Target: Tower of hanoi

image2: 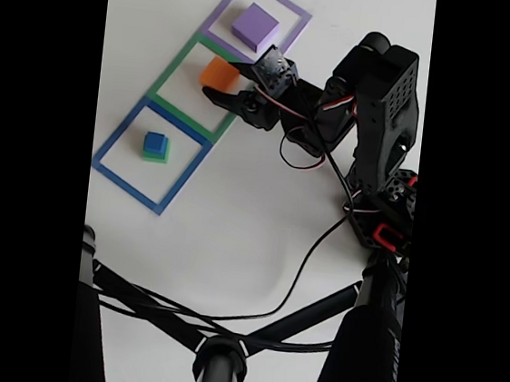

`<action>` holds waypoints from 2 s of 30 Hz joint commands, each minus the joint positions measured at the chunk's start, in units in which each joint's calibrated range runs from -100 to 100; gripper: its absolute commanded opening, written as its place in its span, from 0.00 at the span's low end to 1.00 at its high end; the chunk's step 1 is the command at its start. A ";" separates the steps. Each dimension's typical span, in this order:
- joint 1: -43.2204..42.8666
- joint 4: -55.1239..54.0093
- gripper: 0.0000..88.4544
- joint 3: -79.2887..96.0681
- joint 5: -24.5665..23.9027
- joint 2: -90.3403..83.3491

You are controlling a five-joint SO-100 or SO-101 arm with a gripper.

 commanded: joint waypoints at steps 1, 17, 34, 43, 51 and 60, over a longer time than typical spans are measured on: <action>-1.49 -3.41 0.15 -1.54 0.20 1.00; -1.30 -4.71 0.22 -5.36 0.20 6.50; -1.59 2.82 0.30 -3.91 0.20 -3.44; -1.69 35.37 0.17 0.37 0.20 -37.35; -4.66 76.99 0.00 -7.73 0.20 -64.07; -13.19 128.33 0.00 -43.54 0.20 -69.89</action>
